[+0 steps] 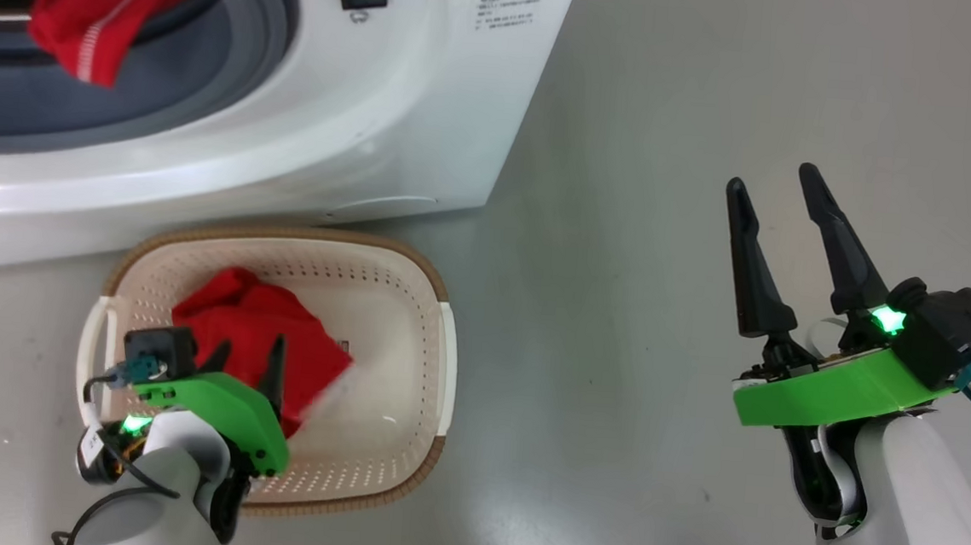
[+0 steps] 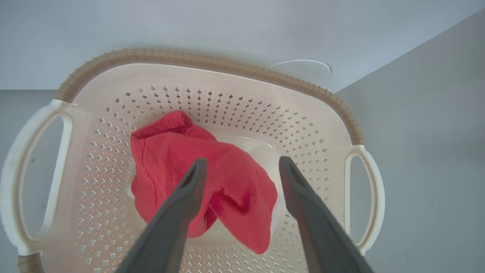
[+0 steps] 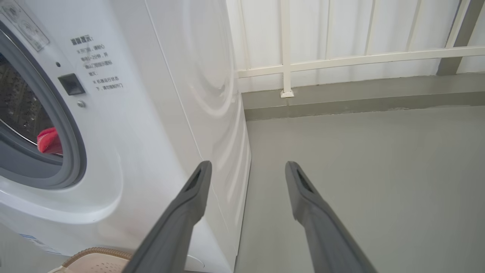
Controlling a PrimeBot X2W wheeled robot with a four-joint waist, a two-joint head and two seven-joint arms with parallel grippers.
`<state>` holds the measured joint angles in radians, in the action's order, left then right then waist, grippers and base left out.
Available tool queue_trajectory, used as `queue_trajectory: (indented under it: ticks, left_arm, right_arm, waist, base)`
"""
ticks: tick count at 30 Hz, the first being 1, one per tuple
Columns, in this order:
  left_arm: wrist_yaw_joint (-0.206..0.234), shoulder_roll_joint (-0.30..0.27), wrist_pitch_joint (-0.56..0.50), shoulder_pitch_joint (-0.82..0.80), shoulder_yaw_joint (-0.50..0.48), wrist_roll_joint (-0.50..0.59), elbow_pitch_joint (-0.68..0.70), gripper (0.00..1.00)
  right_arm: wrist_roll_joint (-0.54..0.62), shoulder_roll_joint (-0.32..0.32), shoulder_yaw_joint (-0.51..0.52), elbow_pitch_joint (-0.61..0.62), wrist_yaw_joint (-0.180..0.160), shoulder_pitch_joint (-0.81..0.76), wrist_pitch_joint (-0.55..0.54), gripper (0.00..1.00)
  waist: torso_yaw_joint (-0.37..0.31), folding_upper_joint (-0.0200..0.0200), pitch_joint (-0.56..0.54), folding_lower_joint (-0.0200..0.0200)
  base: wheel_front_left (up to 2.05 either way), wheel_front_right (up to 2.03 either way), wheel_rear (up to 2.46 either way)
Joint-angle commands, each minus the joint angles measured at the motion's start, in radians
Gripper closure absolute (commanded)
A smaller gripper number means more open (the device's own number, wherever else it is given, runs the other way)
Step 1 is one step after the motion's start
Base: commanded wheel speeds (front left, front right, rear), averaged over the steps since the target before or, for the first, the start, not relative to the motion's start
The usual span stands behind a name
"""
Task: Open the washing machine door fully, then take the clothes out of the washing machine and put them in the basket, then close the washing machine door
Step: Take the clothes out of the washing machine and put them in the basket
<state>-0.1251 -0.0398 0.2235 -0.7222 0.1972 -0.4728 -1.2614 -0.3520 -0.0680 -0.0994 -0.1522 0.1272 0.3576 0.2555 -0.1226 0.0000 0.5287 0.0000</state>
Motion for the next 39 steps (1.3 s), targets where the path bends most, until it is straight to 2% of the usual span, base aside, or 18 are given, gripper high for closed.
queue_trajectory:
  ticks: [1,5,13,25,34,39]
  left_arm:
    - [-0.005,-0.028,0.025,0.028,-0.011,-0.010,0.030,0.00]
    - [-0.005,-0.038,0.037,0.062,-0.008,-0.007,0.082,0.00]
    - [0.007,-0.054,0.038,0.184,-0.071,0.024,0.274,0.00]
    - [0.049,-0.042,0.038,0.378,-0.144,0.151,0.601,0.00]
    - [0.049,-0.037,0.038,0.501,-0.220,0.171,0.783,0.00]
    - [0.033,-0.040,0.038,0.566,-0.238,0.178,0.880,0.00]
  right_arm:
    - [0.005,0.000,-0.007,0.017,0.003,-0.011,0.006,0.00]
    - [0.009,-0.001,0.005,0.014,0.003,-0.026,0.006,0.00]
    - [0.015,0.000,0.015,0.003,0.003,-0.067,0.006,0.00]
    - [0.043,-0.015,0.035,-0.003,0.003,-0.162,0.006,0.00]
    - [0.058,-0.011,0.062,0.017,0.003,-0.230,0.006,0.00]
    - [0.065,-0.015,0.080,0.026,0.003,-0.274,0.006,0.00]
  waist:
    - [0.017,0.0000,-0.036,0.0000]
    - [0.037,0.0000,-0.089,0.0000]
    - [0.065,0.0000,-0.200,0.0000]
    - [0.103,0.0000,-0.375,0.0000]
    - [0.106,0.0000,-0.468,0.0000]
    - [0.110,0.0000,-0.507,0.0000]
  base:
    - [0.00,0.00,0.00]
    - [0.00,0.00,0.00]
    - [0.00,0.00,0.00]
    - [0.00,0.00,0.00]
    - [0.00,0.00,0.00]
    - [0.00,0.00,0.00]
